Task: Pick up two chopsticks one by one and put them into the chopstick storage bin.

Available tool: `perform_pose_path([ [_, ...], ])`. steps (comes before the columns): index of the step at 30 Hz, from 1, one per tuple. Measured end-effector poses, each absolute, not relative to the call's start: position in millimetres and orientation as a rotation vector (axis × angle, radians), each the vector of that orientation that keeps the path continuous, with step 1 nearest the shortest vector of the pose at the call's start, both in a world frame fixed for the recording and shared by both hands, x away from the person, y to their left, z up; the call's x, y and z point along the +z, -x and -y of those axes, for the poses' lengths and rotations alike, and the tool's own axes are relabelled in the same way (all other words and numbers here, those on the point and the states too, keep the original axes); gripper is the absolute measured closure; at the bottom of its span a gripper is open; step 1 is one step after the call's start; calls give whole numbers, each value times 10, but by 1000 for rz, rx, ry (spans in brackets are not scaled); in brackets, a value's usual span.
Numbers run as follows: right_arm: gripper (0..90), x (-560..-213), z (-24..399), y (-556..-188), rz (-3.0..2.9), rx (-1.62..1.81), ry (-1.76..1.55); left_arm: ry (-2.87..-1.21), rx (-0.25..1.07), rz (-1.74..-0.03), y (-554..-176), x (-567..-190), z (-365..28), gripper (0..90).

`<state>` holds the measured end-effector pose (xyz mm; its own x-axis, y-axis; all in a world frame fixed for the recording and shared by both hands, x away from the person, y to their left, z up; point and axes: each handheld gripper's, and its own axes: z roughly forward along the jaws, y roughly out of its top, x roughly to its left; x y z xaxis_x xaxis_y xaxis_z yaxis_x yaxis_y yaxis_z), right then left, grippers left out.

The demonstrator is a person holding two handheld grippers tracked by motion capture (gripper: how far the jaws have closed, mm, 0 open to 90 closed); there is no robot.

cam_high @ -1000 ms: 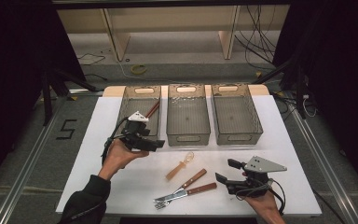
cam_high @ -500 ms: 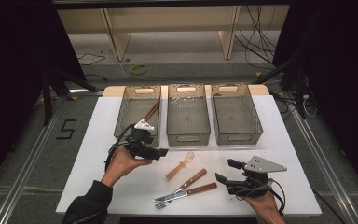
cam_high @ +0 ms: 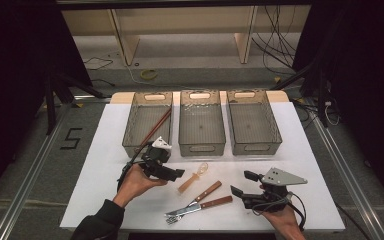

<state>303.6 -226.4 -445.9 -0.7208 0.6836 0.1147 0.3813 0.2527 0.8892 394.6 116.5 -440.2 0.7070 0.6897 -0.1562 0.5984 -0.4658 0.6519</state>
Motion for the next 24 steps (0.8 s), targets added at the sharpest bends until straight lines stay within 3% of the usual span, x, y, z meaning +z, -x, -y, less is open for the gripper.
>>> perform_pose_path([
  [24,291,-4460,2266,-3037,-2231,1457,-989,-2308,136,-935,-3857,-4591,-978,249],
])
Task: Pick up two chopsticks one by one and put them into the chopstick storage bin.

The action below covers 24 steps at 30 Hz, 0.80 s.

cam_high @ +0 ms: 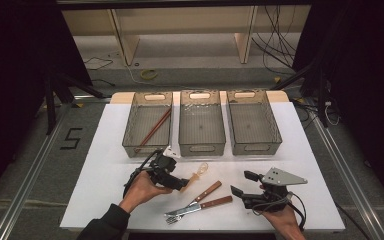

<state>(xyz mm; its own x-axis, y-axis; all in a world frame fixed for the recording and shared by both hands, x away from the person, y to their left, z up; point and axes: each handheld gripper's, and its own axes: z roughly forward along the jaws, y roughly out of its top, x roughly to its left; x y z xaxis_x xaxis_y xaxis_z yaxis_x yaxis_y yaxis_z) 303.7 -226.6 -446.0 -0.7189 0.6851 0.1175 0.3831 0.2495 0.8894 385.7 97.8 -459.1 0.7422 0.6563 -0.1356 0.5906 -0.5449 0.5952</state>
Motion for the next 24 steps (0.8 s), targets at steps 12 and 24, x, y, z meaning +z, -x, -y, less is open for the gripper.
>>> perform_pose_path([
  [12,291,-4460,2267,-3038,-2230,1458,-990,-2364,115,-894,-3800,-4674,-863,356],
  [24,291,-4459,2269,-3037,-2230,1458,-990,-2411,150,-839,-3761,-4718,-800,538],
])
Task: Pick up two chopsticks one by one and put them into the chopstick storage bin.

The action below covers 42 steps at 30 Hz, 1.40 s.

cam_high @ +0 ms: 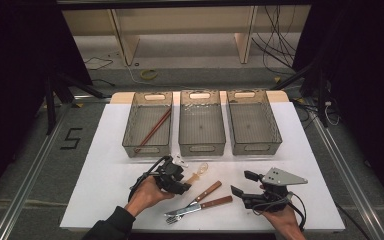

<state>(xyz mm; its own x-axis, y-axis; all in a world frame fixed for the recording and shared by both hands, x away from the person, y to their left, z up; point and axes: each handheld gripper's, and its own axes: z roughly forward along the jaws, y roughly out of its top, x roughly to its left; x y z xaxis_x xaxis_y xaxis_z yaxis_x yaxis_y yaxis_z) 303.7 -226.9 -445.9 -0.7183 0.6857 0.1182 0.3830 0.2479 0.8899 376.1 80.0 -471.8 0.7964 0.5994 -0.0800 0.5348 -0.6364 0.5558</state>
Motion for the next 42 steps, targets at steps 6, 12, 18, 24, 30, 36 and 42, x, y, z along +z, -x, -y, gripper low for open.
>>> perform_pose_path([
  [6,292,-4458,2273,-3037,-2228,1462,-994,-2450,151,-813,-3758,-4764,-769,595],
  [12,292,-4457,2275,-3036,-2228,1461,-994,-2459,188,-795,-3742,-4772,-757,658],
  [18,292,-4453,2280,-3035,-2226,1461,-995,-2454,174,-782,-3747,-4775,-769,713],
  [24,292,-4451,2275,-3030,-2229,1453,-985,-2446,170,-773,-3748,-4778,-777,735],
  [30,292,-4452,2277,-3031,-2230,1453,-989,-2440,164,-764,-3765,-4775,-798,739],
  [36,292,-4452,2282,-3032,-2228,1455,-989,-2413,178,-764,-3795,-4739,-857,741],
  [42,292,-4455,2282,-3034,-2229,1454,-990,-2388,161,-760,-3804,-4722,-877,740],
])
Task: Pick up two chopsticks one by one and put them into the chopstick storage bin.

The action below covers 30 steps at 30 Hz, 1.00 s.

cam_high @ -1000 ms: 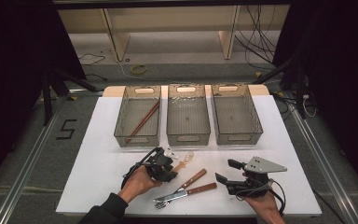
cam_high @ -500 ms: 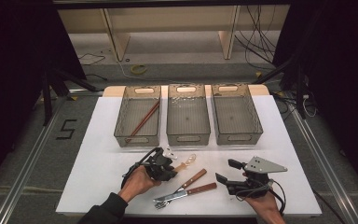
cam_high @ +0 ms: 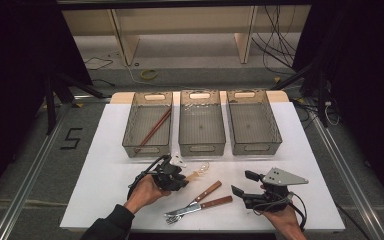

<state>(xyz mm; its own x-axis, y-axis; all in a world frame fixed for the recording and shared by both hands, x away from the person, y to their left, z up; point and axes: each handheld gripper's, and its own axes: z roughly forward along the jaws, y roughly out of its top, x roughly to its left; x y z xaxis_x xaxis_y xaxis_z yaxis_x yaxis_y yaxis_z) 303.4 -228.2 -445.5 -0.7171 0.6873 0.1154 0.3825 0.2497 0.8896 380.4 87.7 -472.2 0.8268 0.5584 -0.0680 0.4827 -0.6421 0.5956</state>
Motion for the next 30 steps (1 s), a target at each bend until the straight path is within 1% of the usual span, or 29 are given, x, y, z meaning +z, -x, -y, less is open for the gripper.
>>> perform_pose_path([
  [5,292,-4457,2285,-3036,-2227,1454,-991,-2358,150,-765,-3810,-4662,-906,740],
  [30,292,-4474,2293,-3053,-2226,1450,-1007,-2224,191,-761,-3900,-4292,-993,740],
])
